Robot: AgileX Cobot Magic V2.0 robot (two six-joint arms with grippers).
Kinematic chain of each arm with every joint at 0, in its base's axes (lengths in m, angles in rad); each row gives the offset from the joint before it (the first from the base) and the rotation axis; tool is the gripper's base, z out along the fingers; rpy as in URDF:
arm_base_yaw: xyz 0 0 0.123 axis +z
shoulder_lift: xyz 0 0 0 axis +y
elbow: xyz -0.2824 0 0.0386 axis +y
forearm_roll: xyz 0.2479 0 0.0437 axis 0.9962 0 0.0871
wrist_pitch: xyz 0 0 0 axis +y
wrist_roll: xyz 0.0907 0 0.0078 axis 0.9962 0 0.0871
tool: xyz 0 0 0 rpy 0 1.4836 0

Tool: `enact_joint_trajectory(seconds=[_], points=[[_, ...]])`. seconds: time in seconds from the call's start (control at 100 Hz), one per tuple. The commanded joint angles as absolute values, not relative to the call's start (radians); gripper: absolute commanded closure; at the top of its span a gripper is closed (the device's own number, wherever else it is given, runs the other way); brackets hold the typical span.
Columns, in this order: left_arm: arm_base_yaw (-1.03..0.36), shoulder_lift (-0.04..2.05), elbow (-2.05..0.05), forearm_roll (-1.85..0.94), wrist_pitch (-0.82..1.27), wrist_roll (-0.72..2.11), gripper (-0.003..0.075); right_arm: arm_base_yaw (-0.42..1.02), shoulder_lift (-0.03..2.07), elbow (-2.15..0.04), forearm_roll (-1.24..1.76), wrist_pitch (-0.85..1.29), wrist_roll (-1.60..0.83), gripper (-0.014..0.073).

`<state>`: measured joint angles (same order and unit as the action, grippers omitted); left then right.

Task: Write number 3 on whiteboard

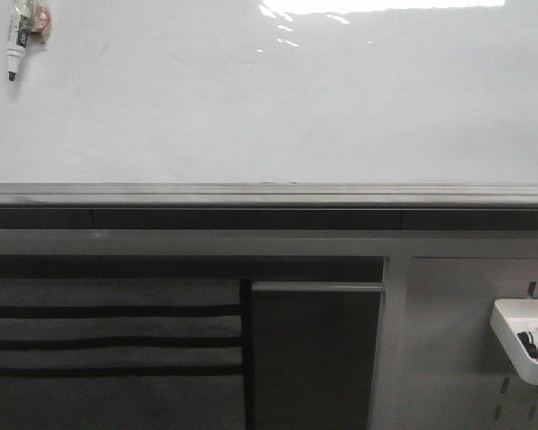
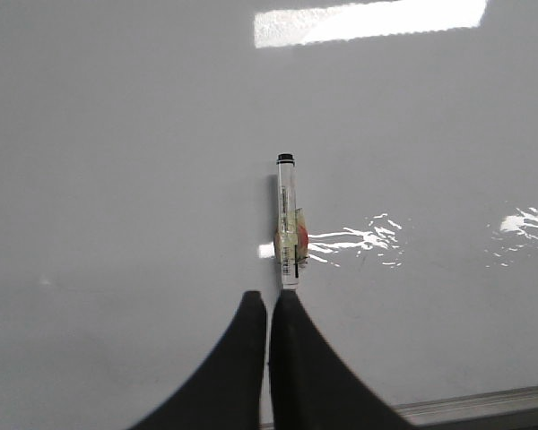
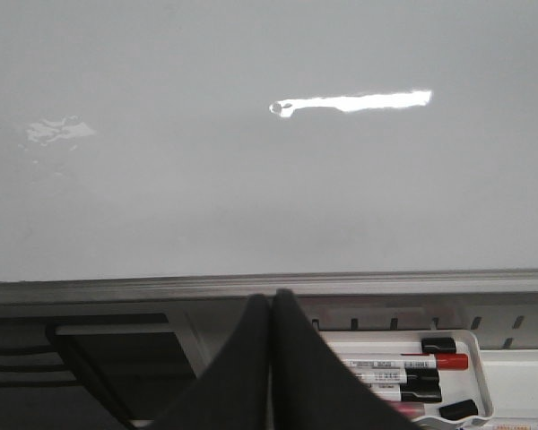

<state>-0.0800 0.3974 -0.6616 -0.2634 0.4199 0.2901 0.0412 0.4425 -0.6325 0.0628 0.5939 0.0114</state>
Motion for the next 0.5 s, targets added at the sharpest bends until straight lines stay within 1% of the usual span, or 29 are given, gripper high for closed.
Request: enact_joint_trajectory(seconds=[0.0, 0.39, 0.44, 0.49], points=[[-0.076, 0.416, -0.69, -0.272, 0.336, 0.286, 0.0738, 0.038, 0.456, -0.669, 0.065, 0.503, 0.0, 0.0668], [-0.076, 0.416, -0.69, -0.272, 0.32, 0.286, 0.0738, 0.038, 0.456, -0.669, 0.065, 0.481, 0.0, 0.0666], [-0.074, 0.416, -0.69, -0.271, 0.313, 0.286, 0.0736, 0.038, 0.456, -0.669, 0.065, 0.474, 0.016, 0.0645], [-0.074, 0.416, -0.69, -0.271, 0.304, 0.286, 0.0713, 0.038, 0.456, -0.669, 0.065, 0.465, 0.027, 0.0585]])
